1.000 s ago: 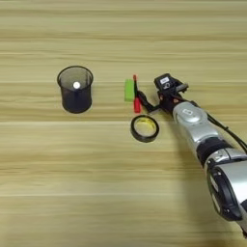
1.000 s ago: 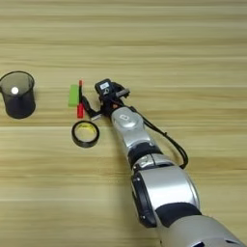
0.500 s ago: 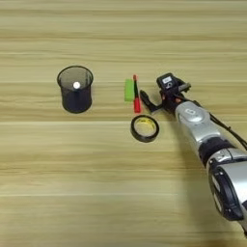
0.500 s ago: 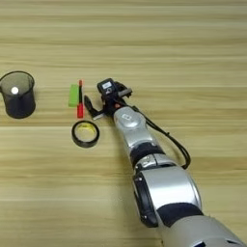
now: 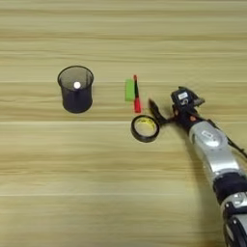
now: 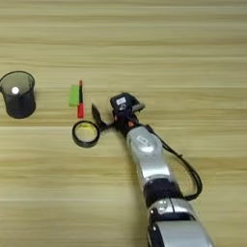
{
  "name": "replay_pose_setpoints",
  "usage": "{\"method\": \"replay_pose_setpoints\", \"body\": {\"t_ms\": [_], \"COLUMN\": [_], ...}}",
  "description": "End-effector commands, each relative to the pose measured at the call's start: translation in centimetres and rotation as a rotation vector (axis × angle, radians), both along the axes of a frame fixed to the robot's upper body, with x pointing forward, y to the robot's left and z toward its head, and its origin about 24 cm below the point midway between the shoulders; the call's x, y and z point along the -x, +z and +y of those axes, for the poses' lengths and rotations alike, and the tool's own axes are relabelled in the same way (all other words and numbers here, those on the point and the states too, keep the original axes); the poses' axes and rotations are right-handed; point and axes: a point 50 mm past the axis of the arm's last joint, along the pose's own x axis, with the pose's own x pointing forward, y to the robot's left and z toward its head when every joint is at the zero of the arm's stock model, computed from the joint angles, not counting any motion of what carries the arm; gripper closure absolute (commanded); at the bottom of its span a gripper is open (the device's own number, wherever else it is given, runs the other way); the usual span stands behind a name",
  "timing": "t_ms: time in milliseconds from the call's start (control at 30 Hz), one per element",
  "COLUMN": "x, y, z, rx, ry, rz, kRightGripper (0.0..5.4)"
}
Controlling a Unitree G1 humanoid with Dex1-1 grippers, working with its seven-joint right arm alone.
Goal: Move the objects on the table
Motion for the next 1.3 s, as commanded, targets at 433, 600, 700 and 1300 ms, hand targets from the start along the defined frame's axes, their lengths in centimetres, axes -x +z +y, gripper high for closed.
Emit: {"method": "replay_pose_setpoints", "body": {"t_ms": [433, 600, 700, 1300], "x": [2.1, 3.2, 3.5, 4.5], "y": [7.9, 8.1, 7.6, 4.7], "z": [2.7, 3.4, 4.1, 6.2], "rx": [-0.081, -0.105, -0.122, -0.139], "ry": [0.141, 0.169, 0.196, 0.282], "rz": [-0.255, -0.245, -0.215, -0.08], "kRightGripper": [0.04, 0.04, 0.04, 0.04]}}
